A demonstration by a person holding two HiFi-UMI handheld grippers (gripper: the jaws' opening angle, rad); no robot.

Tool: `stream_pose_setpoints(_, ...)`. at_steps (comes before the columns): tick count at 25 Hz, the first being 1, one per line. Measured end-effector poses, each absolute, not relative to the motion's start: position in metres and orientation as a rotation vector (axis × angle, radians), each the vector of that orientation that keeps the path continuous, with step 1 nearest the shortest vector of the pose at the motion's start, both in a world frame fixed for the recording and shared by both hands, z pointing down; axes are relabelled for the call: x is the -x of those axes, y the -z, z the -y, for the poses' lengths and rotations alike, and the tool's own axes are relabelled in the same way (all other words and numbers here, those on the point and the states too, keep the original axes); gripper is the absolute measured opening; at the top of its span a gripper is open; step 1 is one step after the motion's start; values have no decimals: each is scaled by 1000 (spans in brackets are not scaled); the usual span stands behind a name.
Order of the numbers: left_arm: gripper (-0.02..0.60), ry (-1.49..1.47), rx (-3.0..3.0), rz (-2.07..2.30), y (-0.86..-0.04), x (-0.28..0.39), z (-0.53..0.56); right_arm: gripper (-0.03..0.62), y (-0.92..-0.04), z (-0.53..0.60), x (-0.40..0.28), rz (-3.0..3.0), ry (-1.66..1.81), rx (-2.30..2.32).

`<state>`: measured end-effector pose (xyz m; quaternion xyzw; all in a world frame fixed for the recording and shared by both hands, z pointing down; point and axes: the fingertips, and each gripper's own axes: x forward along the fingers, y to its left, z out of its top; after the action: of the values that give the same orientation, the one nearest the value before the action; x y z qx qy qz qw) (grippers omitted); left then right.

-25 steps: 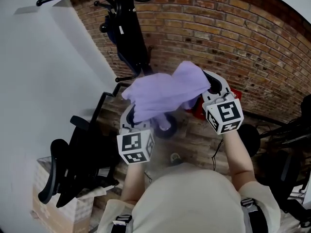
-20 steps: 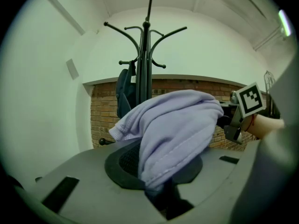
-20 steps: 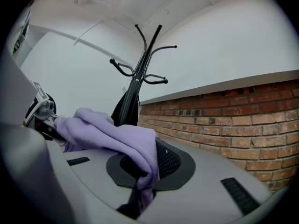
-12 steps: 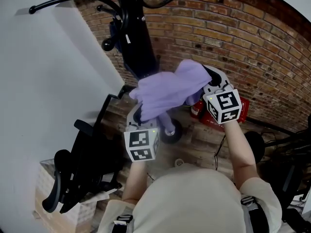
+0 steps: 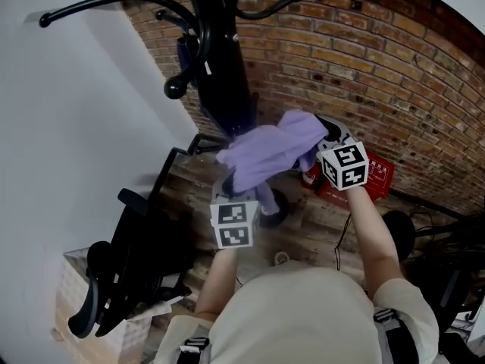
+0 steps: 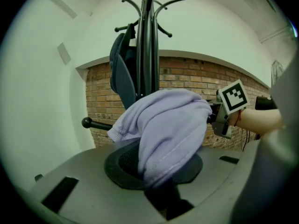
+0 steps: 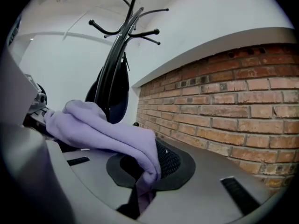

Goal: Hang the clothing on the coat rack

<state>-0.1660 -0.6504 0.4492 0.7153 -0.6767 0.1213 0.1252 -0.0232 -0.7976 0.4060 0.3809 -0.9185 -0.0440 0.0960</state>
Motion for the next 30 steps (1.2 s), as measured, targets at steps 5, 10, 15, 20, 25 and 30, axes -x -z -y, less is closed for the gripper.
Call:
stream_pose_setpoints(5, 81, -379, -2041, 1934, -476, 167, 655, 18, -439, 802, 23, 2711, 7, -1116)
stream_pose_setpoints(10, 83, -395, -2014, 1892, -499, 165, 661, 18, -477, 798, 24, 2675, -91, -1098)
stream_pose_setpoints(15, 84, -403, -2015, 1858, -516, 157, 667, 18, -508, 783, 30, 2650, -134, -1063)
stream_pose_setpoints(20, 98, -392, -2069, 1826, -530, 144, 674, 18, -529, 767, 40, 2654, -181, -1042)
stream_pose_setpoints(25, 115, -357, -2085, 1799, -546, 134, 681, 18, -548, 743, 56, 2669, -216, -996)
stream_pose_setpoints(30, 130, -320, -2114, 1778, -550, 124, 686, 18, -555, 720, 73, 2697, -247, -957)
